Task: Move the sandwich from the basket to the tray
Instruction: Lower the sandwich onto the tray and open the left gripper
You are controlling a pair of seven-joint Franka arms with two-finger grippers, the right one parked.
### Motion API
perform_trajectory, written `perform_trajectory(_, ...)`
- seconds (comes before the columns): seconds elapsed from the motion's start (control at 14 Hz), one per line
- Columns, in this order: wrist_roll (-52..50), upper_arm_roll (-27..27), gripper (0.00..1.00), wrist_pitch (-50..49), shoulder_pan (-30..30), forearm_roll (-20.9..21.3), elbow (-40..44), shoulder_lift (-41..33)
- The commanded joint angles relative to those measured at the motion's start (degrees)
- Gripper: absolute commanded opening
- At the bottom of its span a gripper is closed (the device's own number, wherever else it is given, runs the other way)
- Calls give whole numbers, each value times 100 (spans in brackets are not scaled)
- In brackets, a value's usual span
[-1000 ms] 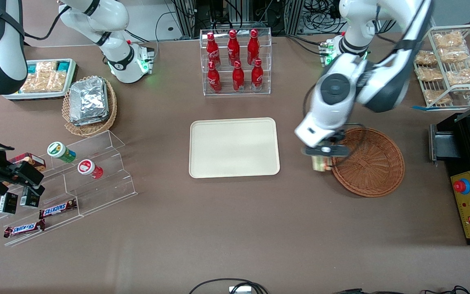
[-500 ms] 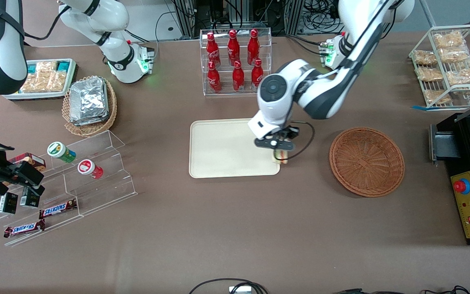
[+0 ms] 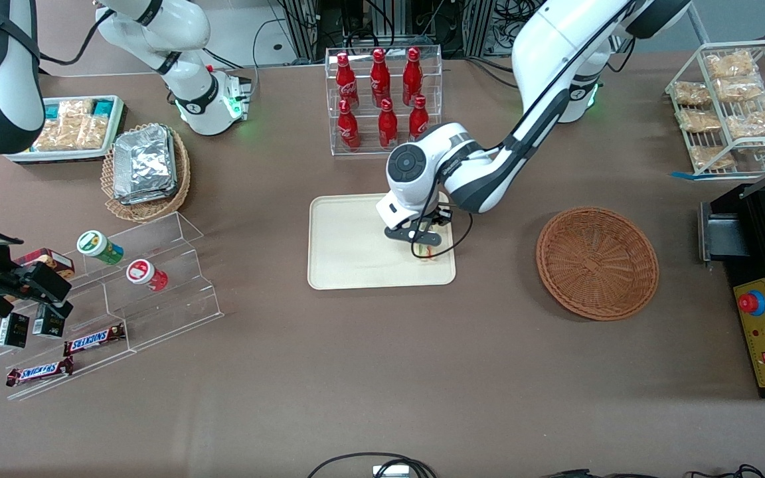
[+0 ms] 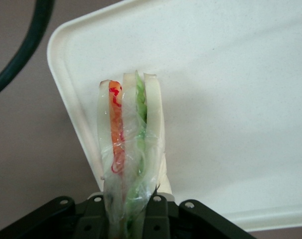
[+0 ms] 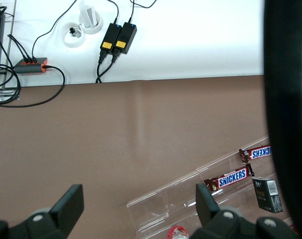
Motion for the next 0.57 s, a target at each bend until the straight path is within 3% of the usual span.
perform_trajectory(0.0,-305,32,0,67,-69,153,173,164)
perform_trajectory(0.14,-323,23,0,68,-69,144,181,234)
perform_trajectory(0.29,-341,32,13,68,-217,153,181,252)
perform_trajectory(0.5,-359,32,77,68,-236,162,190,322)
